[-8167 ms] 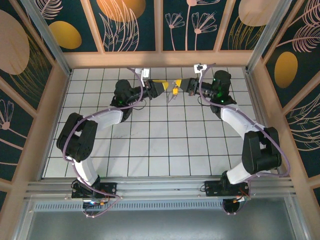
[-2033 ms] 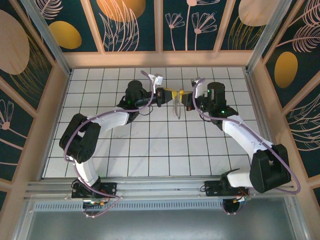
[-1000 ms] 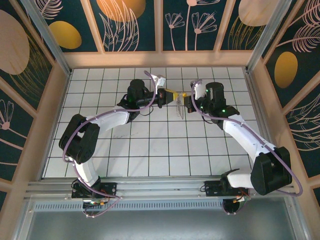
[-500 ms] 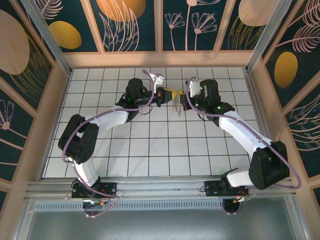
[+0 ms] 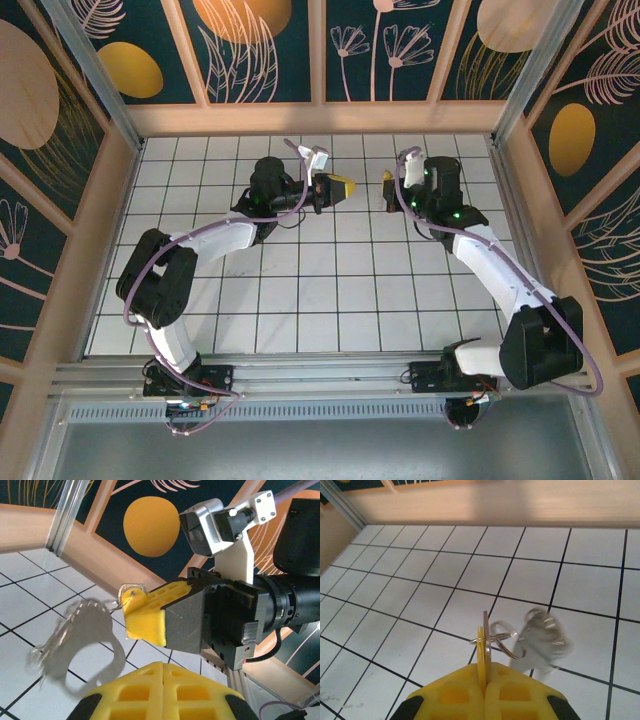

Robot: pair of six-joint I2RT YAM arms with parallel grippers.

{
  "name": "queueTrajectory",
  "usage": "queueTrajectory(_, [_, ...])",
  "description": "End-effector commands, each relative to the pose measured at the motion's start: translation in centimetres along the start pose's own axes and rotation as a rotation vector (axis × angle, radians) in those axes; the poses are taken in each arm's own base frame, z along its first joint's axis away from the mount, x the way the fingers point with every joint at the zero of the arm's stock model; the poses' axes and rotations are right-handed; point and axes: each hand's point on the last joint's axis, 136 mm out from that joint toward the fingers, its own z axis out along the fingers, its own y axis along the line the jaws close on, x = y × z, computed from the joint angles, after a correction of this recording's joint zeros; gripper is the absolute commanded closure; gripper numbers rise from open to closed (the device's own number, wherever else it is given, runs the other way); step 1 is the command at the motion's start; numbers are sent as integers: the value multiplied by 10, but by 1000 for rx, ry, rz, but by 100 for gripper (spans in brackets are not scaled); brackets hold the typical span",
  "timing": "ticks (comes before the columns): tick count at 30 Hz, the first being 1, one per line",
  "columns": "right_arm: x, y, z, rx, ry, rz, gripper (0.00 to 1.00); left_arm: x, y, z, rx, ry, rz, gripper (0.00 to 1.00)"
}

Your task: Put the keys on the keyring

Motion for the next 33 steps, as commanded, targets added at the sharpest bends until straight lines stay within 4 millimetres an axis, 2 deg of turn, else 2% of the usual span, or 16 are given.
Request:
queueTrajectory(1, [-11, 8, -6, -33, -34, 4, 100, -14, -17, -5, 36, -41, 35, 100])
queueTrajectory(5, [-8, 6, -1, -28, -19, 8, 100, -20, -14, -10, -6, -83, 31, 100])
queueTrajectory(7, [-8, 6, 3, -30, -14, 11, 100, -20, -5, -13, -60, -109, 20, 90])
queueTrajectory(9, [-6, 5, 7, -33, -4, 16, 100, -30, -7, -22, -111, -155, 26, 80])
queueTrajectory(12, [-4, 8, 18, -62, 10, 26, 100, -38, 1, -34, -201, -212, 17, 76])
queueTrajectory(16, [-6, 12, 39, -103, 30, 38, 100, -44, 12, -49, -312, -251, 14, 67])
queueTrajectory(23, [-27, 14, 88, -131, 76, 27, 100, -46, 21, -64, -394, -257, 1, 62])
queueTrajectory(26, [-28, 12, 103, -131, 91, 38, 100, -48, 19, -68, -402, -264, 5, 59])
queueTrajectory(29, [-11, 7, 113, -126, 116, 79, 100, -51, 17, -71, -406, -269, 10, 56])
queueTrajectory(33, [35, 4, 121, -140, 163, 181, 100, -51, 16, -71, -405, -269, 10, 52])
